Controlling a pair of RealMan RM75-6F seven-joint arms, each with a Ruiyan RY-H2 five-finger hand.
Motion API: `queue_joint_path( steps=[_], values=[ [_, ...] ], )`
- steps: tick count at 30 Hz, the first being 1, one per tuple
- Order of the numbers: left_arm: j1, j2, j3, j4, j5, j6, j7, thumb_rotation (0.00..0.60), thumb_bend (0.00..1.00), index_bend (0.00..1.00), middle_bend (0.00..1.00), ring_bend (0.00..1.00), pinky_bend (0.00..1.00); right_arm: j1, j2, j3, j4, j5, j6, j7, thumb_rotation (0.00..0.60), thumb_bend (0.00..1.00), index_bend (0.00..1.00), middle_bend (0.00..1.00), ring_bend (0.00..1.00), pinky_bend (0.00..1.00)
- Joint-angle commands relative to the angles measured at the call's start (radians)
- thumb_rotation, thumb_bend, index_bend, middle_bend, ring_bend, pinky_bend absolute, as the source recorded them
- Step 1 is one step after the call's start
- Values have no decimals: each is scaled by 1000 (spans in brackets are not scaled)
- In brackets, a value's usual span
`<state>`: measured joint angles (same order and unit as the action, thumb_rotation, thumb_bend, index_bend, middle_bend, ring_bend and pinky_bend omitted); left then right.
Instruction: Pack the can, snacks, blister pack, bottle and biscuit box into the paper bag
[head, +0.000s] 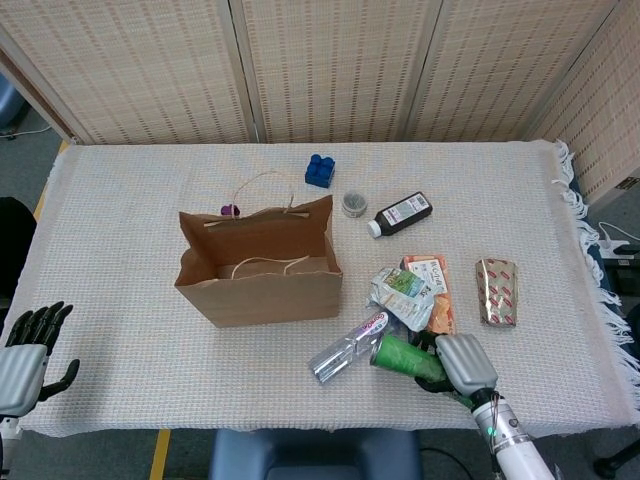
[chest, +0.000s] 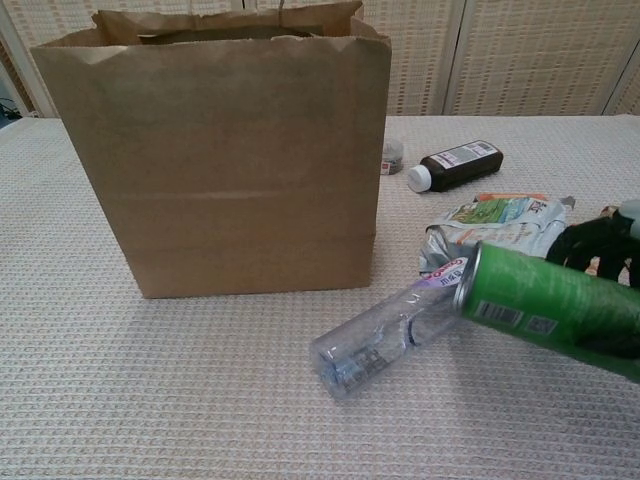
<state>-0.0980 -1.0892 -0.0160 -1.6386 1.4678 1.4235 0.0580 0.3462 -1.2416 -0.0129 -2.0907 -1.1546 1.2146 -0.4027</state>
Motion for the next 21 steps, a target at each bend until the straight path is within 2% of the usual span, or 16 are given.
queue_joint_path(
  steps=[1, 6, 10, 15, 19, 21],
  values=[
    [0, -1, 0, 0, 0, 0, 4, 600, 395, 0, 0, 0, 12, -35, 111, 88, -60, -96, 76, 198, 600, 323, 735, 610, 645, 718],
    [0, -4, 0, 0, 2, 3, 11, 600, 395, 0, 0, 0, 13, -31, 190, 212, -88, -79, 143, 313, 600, 323, 735, 610, 638, 718],
    [-1, -5, 2, -6, 7, 2, 16, 600, 396, 0, 0, 0, 12, 3, 191, 335, -131, -15, 201, 341, 600, 323, 735, 610, 631, 713],
    [0, -5, 1, -6, 8, 5, 0, 600, 398, 0, 0, 0, 12, 123, 87, 479, -115, 75, 274, 216, 600, 323, 734, 610, 623, 706],
    [-1, -3, -1, -8, -3, -4, -15, 600, 398, 0, 0, 0, 13, 196, 11, 526, -74, 101, 302, 142, 600, 323, 729, 610, 618, 701],
    [-3, 1, -3, -13, -18, -18, -32, 600, 398, 0, 0, 0, 13, 285, -74, 569, -15, 113, 309, 89, 600, 322, 725, 610, 614, 698]
  ],
)
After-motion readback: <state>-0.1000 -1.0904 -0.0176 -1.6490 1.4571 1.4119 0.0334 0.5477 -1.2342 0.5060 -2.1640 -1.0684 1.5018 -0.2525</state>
